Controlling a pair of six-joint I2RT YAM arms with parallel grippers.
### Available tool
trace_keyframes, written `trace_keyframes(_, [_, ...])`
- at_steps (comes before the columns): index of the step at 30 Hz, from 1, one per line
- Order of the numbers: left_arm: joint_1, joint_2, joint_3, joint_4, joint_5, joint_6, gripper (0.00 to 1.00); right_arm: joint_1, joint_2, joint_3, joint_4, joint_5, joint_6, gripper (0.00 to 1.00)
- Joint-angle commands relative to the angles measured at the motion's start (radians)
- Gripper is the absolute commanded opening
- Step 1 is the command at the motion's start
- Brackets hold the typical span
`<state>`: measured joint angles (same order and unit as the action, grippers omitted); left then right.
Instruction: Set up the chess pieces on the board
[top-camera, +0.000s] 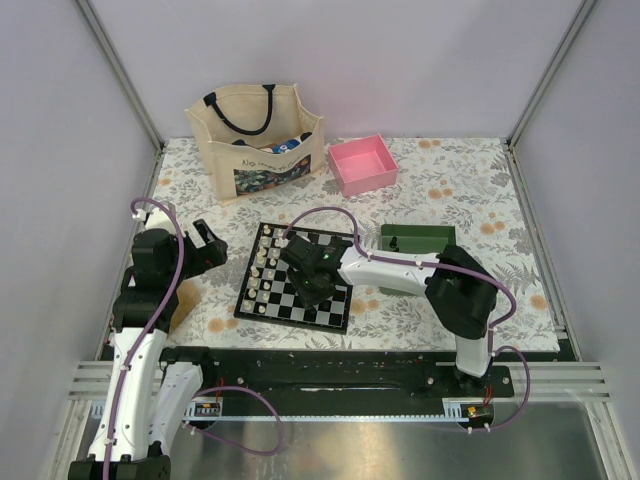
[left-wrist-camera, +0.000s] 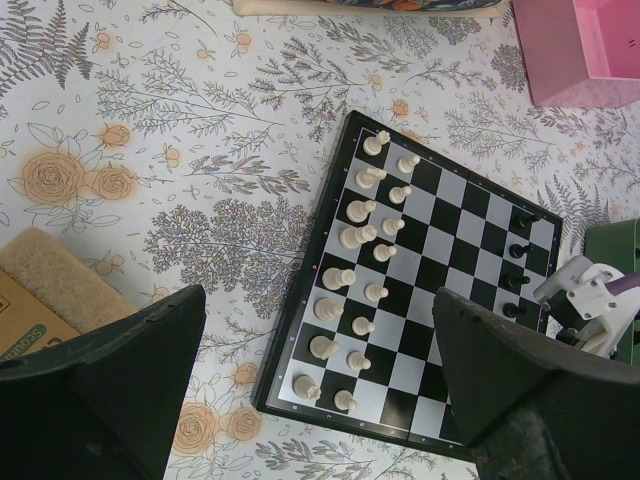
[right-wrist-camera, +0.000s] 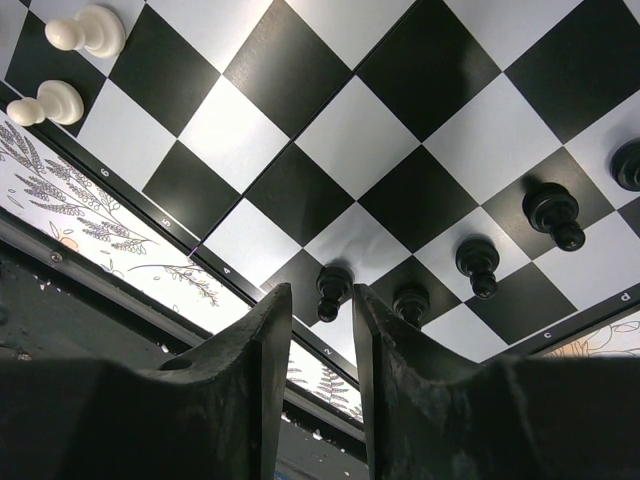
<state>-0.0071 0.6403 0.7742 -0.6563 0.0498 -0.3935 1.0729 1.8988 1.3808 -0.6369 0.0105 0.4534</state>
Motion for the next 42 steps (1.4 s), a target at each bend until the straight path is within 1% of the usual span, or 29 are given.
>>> trace_keyframes(1, [0.007,-0.007,-0.007,0.05,0.021,-0.007,0.99,0.012,0.009,0.032,-0.014,0.019,-0.004,0.4])
trace_keyframes(13, [0.007,-0.007,-0.007,0.05,0.018,-0.008,0.99,0.01,0.016,0.018,-0.009,0.028,0.004,0.35])
trace_keyframes(18, [0.007,-0.007,-0.007,0.05,0.019,-0.008,0.99,0.01,0.01,0.014,-0.007,0.029,0.001,0.27])
trace_keyframes(23, [0.007,-0.005,-0.007,0.05,0.019,-0.008,0.99,0.012,-0.009,0.0,-0.006,0.025,0.001,0.22])
trace_keyframes(42, [0.007,-0.004,-0.007,0.05,0.021,-0.008,0.99,0.01,-0.086,-0.111,0.003,0.008,0.008,0.2])
